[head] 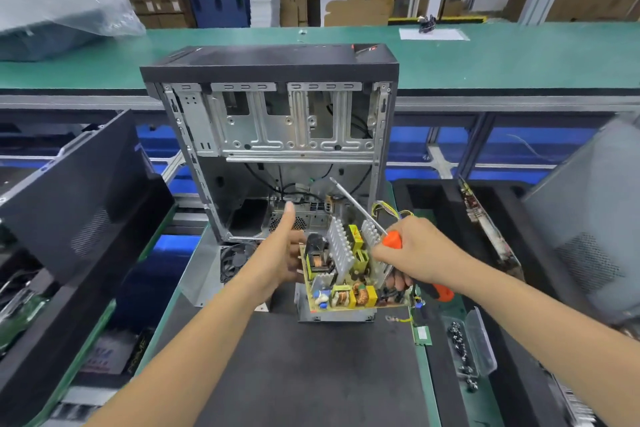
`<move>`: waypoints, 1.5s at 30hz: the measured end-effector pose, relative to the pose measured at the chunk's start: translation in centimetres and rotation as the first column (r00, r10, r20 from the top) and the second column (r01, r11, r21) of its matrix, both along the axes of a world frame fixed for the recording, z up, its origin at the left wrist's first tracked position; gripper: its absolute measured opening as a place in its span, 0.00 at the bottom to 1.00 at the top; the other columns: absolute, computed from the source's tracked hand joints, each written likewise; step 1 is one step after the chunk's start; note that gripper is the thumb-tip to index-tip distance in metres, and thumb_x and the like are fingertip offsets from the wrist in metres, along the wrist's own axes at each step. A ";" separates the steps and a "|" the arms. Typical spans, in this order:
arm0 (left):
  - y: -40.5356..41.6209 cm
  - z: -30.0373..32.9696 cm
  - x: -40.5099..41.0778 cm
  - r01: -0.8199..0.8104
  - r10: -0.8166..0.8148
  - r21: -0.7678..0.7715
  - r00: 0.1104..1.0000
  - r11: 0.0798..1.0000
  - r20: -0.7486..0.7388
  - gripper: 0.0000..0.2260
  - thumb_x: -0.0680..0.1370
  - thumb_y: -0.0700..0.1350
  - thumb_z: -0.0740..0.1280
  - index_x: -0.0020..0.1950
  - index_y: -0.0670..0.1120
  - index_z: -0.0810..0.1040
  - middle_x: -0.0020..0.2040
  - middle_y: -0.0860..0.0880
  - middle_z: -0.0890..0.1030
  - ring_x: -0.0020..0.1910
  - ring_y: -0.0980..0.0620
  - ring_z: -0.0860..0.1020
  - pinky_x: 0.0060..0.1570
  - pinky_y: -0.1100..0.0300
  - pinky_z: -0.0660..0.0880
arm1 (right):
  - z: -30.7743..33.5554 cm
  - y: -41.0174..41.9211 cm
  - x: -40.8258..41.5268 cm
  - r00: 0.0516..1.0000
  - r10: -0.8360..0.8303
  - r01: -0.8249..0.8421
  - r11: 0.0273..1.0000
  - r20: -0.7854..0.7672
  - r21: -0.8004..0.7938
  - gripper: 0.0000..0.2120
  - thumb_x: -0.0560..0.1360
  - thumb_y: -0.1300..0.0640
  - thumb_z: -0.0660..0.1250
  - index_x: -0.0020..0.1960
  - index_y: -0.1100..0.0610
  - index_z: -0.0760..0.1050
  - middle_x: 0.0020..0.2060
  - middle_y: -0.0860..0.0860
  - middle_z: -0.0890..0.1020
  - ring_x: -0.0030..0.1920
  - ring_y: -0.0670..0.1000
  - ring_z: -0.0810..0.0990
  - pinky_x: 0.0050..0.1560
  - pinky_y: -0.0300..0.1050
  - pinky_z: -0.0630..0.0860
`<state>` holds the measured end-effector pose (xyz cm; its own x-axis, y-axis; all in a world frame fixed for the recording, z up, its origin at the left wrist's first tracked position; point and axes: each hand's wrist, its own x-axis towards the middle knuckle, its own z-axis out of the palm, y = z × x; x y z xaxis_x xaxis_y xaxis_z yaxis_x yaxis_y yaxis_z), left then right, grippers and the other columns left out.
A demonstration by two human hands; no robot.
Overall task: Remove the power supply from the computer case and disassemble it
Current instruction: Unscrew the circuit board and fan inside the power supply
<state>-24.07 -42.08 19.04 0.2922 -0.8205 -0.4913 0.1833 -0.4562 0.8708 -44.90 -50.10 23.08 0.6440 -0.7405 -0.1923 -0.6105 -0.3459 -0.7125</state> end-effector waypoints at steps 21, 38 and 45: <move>6.4 -6.9 1.5 0.394 -0.408 0.129 0.906 0.910 0.115 0.17 0.74 0.51 0.74 0.52 0.38 0.83 0.46 0.41 0.86 0.45 0.45 0.85 0.43 0.52 0.83 | -10.2 10.3 -0.4 0.967 -0.101 0.065 0.986 -0.234 -0.155 0.15 0.72 0.53 0.62 0.29 0.53 0.61 0.26 0.47 0.67 0.27 0.45 0.64 0.28 0.39 0.61; 6.2 -10.6 1.6 0.238 -0.395 0.335 0.732 0.912 0.556 0.21 0.72 0.52 0.76 0.56 0.44 0.71 0.44 0.48 0.77 0.27 0.54 0.78 0.25 0.63 0.76 | -11.1 6.3 -2.4 0.904 -0.372 0.422 0.857 0.211 -0.296 0.10 0.73 0.47 0.71 0.37 0.48 0.74 0.30 0.45 0.75 0.31 0.43 0.73 0.35 0.39 0.68; 5.7 -11.2 2.3 0.296 -0.470 0.389 0.724 0.872 0.504 0.14 0.71 0.54 0.77 0.41 0.45 0.78 0.35 0.51 0.81 0.29 0.59 0.79 0.27 0.67 0.75 | -9.5 0.1 -0.9 0.891 -0.445 0.452 0.856 -0.090 0.251 0.28 0.72 0.37 0.66 0.31 0.61 0.71 0.19 0.54 0.75 0.17 0.49 0.73 0.30 0.39 0.72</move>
